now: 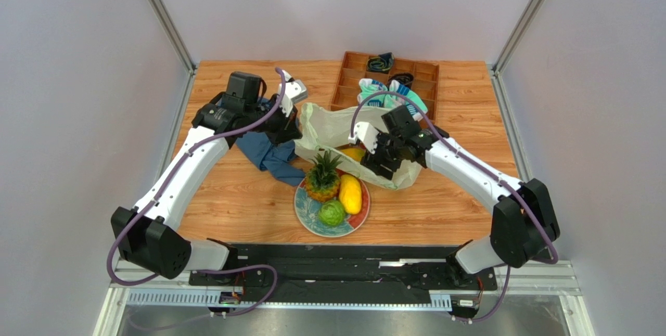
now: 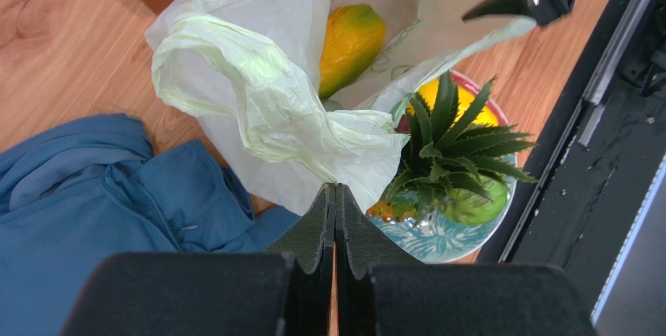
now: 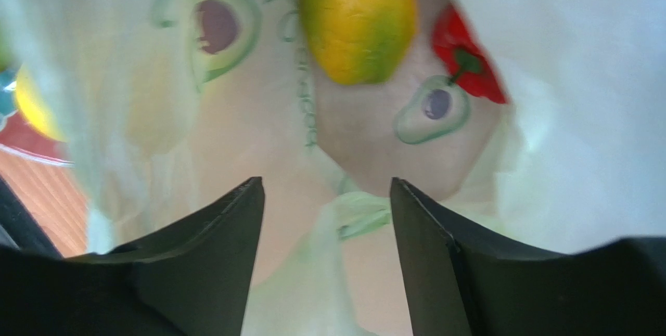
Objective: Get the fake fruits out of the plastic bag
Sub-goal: Adjust the plastic bag at the center of the board, then take out the fake fruit from the plastic bag, then place the fake fruit on the plate.
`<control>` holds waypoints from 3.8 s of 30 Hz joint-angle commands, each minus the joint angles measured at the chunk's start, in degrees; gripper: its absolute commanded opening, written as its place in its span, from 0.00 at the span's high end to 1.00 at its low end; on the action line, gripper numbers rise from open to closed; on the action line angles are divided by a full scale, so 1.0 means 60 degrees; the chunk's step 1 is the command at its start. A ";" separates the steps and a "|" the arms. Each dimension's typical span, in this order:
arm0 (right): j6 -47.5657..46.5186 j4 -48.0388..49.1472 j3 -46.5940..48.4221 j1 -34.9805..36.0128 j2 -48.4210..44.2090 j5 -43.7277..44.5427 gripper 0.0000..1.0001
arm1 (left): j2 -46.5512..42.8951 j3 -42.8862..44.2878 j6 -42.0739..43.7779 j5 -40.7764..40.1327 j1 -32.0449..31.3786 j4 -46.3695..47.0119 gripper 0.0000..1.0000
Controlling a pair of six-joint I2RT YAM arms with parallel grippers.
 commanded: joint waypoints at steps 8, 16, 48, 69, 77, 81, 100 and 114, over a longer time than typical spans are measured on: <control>0.3042 -0.0774 0.4955 -0.1624 0.4109 -0.0260 0.24 | 0.0750 0.1320 0.0933 -0.0515 -0.0305 -0.0710 1.00; 0.3644 -0.1202 0.5573 -0.1801 0.3836 -0.0771 0.15 | 0.1219 0.2345 0.0364 -0.0897 -0.0305 -0.0169 1.00; 0.3468 0.0807 0.4692 -0.1317 0.4607 0.0780 0.09 | 0.2186 0.4075 -0.0312 -0.0589 -0.0877 0.0374 1.00; 0.2035 -0.3000 0.6437 -0.1493 0.3382 -0.0961 0.44 | 0.2288 0.3197 -0.0794 -0.1174 -0.0847 0.1267 1.00; 0.1081 -0.4361 0.5294 -0.1478 0.1227 -0.2339 0.42 | 0.2742 0.3810 -0.1512 -0.1263 -0.0701 0.1722 1.00; 0.1080 -0.4482 0.5351 -0.1377 0.0202 -0.3334 0.42 | 0.2962 0.4192 -0.1820 -0.1278 -0.0613 0.1692 1.00; 0.0959 -0.3400 0.7622 0.5157 0.3347 -0.1668 0.45 | -0.0165 0.1662 -0.1878 -0.1073 -0.0232 0.2612 1.00; 0.2765 -0.1758 0.7008 0.6417 0.5458 0.2358 0.42 | -0.2135 -0.0304 -0.1849 -0.0838 -0.0232 0.2790 1.00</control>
